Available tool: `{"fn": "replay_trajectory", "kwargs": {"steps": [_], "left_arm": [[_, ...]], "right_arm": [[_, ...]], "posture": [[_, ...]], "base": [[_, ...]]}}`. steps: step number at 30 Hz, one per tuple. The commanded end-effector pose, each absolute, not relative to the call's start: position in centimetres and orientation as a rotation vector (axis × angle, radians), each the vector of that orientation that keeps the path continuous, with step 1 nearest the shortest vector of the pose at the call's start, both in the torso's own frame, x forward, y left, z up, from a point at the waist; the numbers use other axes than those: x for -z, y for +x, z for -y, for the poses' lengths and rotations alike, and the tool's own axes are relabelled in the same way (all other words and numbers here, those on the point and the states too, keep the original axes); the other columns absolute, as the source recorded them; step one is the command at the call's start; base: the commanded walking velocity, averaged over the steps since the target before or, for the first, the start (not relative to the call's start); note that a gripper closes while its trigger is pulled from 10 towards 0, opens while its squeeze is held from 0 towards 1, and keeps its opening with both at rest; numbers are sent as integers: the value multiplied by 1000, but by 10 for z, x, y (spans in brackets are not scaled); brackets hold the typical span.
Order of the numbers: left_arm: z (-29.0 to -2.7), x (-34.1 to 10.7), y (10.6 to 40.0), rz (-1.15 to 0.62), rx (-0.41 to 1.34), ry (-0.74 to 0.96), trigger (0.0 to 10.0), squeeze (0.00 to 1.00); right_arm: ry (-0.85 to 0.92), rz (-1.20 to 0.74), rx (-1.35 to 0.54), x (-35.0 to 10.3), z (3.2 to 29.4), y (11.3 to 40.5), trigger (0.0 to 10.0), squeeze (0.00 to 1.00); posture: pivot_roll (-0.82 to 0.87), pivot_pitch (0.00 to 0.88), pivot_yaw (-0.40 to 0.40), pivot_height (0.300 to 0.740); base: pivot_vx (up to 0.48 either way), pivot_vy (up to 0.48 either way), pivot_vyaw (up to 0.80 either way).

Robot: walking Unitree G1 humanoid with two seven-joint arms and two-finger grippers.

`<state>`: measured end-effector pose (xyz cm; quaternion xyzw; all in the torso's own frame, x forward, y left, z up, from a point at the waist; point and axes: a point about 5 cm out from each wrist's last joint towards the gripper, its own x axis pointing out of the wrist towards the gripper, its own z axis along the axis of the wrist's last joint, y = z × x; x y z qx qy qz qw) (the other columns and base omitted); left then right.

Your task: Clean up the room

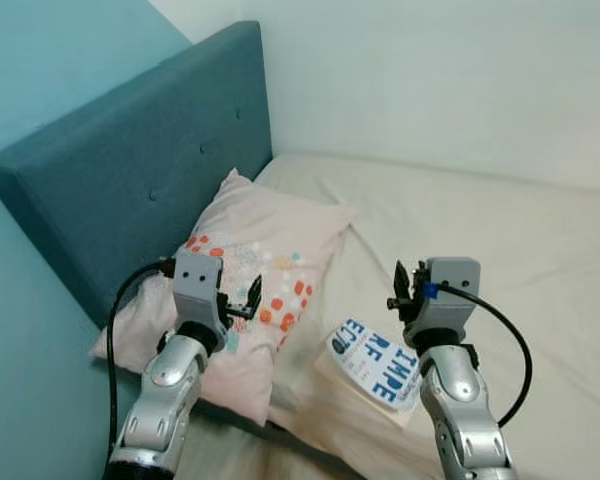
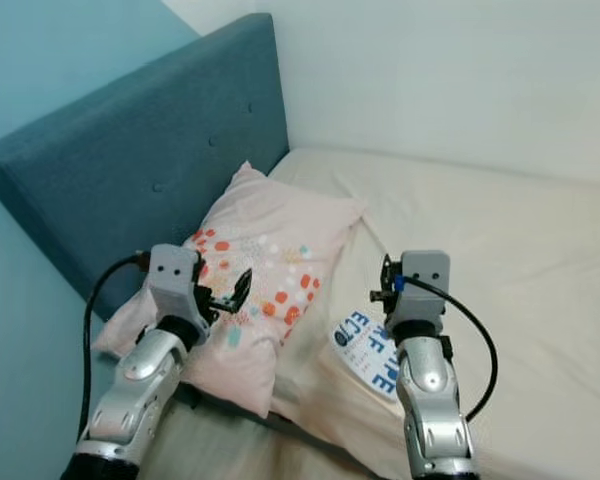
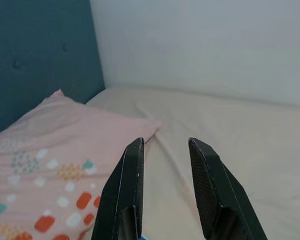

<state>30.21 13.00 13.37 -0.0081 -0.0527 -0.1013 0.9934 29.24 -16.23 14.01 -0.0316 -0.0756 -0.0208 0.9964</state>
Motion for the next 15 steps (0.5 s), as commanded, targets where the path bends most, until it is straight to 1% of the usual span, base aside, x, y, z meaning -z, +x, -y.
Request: {"fn": "replay_trajectory", "kwargs": {"steps": [1,4,15], "left_arm": [[-131,-130,300,99,195,-27,10000,0],[-132,-130,300,95,186,-46,10000,0],[-132,-130,301,97,193,-41,10000,0]], "right_arm": [[-74,130,42,-137,159,292,10000,0],[-104,107,48,-133,158,292,10000,0],[-99,104,58,-132,159,290,10000,0]], "posture": [[-18,56,36,740],[-17,60,37,740],[-20,63,41,740]], "base": [[0,0,0],[0,0,0],[0,0,0]]}}
